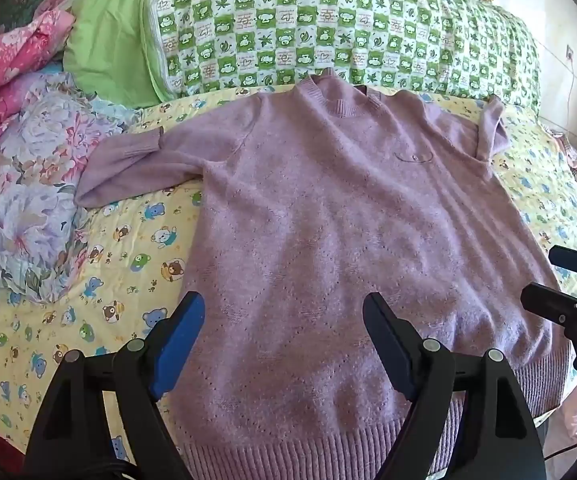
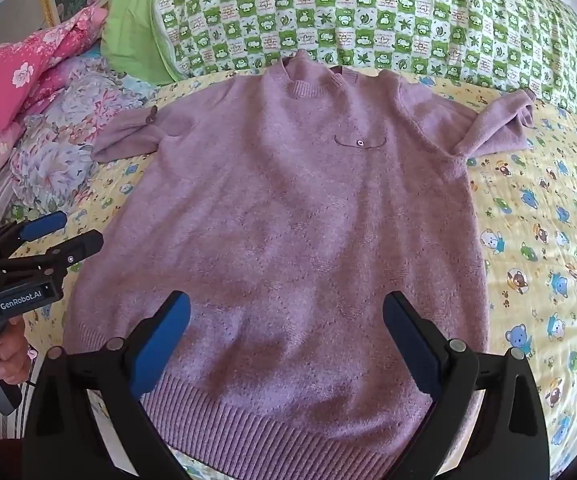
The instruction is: Fold small clothes
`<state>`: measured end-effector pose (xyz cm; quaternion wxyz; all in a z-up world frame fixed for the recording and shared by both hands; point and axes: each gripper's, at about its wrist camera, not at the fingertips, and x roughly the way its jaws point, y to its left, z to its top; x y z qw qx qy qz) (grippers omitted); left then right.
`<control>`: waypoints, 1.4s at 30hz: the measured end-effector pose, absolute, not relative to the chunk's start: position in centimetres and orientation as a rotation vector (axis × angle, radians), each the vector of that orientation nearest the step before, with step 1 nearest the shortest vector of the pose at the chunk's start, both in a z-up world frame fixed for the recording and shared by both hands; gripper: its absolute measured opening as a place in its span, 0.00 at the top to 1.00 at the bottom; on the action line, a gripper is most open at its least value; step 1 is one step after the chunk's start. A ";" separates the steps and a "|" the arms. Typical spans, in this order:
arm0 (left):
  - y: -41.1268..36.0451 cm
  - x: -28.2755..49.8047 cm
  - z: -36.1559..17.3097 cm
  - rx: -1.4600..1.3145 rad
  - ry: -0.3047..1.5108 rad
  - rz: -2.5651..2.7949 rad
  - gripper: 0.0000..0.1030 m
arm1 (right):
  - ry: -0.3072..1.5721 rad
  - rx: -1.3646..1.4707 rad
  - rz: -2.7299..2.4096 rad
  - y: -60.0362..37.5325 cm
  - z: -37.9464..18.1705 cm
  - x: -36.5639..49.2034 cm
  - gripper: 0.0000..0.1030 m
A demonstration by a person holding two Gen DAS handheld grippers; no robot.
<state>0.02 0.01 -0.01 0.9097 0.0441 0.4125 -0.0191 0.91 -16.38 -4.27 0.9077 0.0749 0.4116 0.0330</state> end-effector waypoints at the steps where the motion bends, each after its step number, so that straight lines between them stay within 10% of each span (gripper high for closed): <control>1: 0.0 0.0 0.0 0.092 0.851 -0.039 0.20 | 0.850 0.153 0.067 -16.4 -4.3 0.9 0.06; 42: -0.7 1.6 -1.7 0.030 0.909 -0.071 0.20 | 0.879 0.196 0.063 -17.8 -5.1 2.0 0.06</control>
